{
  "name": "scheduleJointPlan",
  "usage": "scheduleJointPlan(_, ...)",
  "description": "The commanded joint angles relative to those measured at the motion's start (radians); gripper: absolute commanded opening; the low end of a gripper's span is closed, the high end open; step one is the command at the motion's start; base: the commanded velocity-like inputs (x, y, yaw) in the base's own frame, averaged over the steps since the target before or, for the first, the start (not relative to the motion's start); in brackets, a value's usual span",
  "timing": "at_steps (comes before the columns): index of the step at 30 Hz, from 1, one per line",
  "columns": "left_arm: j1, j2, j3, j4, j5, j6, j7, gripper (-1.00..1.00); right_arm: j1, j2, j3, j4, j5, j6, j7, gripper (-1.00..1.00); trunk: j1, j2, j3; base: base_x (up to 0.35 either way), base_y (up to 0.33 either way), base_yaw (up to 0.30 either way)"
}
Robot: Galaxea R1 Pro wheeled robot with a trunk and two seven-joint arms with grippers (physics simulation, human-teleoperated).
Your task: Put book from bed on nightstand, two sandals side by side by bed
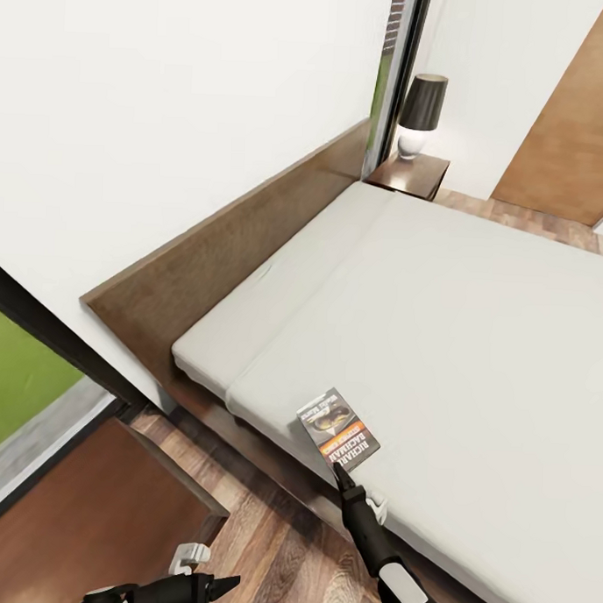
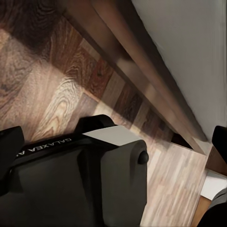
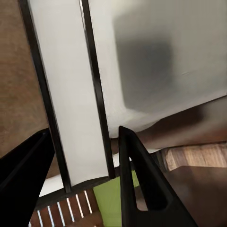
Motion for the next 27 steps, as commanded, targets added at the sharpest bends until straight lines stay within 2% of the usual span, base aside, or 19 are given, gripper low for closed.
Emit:
scheduleJointPlan(1,0.000,0.000,0.002,0.000,0.006,0.010,-0.004,1.00,0.000,0.001,-0.007,0.000,0.000,0.008,0.004,-1.00,-0.004,0.007,0.003,0.000,0.000,0.000)
scheduleJointPlan(7,0.000,0.000,0.002,0.000,0.006,0.010,-0.003,1.00,0.000,0.001,-0.006,-0.005,0.003,0.009,0.007,-1.00,-0.027,0.049,0.021,0.000,0.000,0.000)
scheduleJointPlan(11,0.000,0.000,0.002,0.001,0.006,0.010,-0.001,1.00,0.000,0.001,0.005,-0.064,0.012,0.010,0.011,-1.00,-0.042,0.077,0.034,0.000,0.000,0.000)
scheduleJointPlan(12,0.000,-0.001,0.001,0.000,0.006,0.010,-0.001,1.00,0.000,0.002,0.023,-0.087,0.014,0.011,0.011,-1.00,-0.046,0.084,0.037,0.000,0.000,0.000)
scheduleJointPlan(13,0.000,-0.001,0.001,0.000,0.006,0.010,0.000,1.00,-0.001,0.002,0.058,-0.109,0.018,0.013,0.012,-1.00,-0.050,0.091,0.040,0.000,0.000,0.000)
scheduleJointPlan(16,0.000,-0.001,-0.001,0.001,0.005,0.010,0.004,1.00,-0.001,0.000,0.228,-0.145,0.026,0.036,0.012,-1.00,-0.061,0.112,0.050,0.000,0.000,0.000)
scheduleJointPlan(17,0.000,-0.001,-0.001,0.001,0.005,0.010,0.004,1.00,0.000,0.000,0.254,-0.148,0.027,0.045,0.012,-1.00,-0.065,0.119,0.053,0.000,0.000,0.000)
scheduleJointPlan(18,0.000,-0.002,-0.002,0.001,0.005,0.010,0.005,1.00,0.000,-0.002,0.314,-0.152,0.028,0.081,0.012,-1.00,-0.069,0.126,0.056,0.000,0.000,0.000)
scheduleJointPlan(20,0.000,-0.002,-0.002,0.001,0.005,0.009,0.005,1.00,-0.001,-0.012,0.346,-0.154,0.029,0.124,0.011,-1.00,-0.077,0.140,0.062,0.000,0.000,0.000)
scheduleJointPlan(21,0.000,-0.002,-0.002,0.001,0.004,0.009,0.005,1.00,-0.001,-0.029,0.364,-0.155,0.033,0.169,0.011,-1.00,-0.081,0.147,0.065,0.000,0.000,0.000)
scheduleJointPlan(23,0.000,-0.002,-0.003,0.001,0.004,0.009,0.004,1.00,-0.001,-0.060,0.376,-0.156,0.046,0.215,0.011,-1.00,-0.088,0.161,0.072,0.000,0.000,0.000)
scheduleJointPlan(27,0.000,-0.002,-0.003,0.000,0.004,0.008,0.000,1.00,0.000,-0.131,0.384,-0.152,0.070,0.247,0.013,-1.00,-0.104,0.189,0.084,0.000,0.000,0.000)
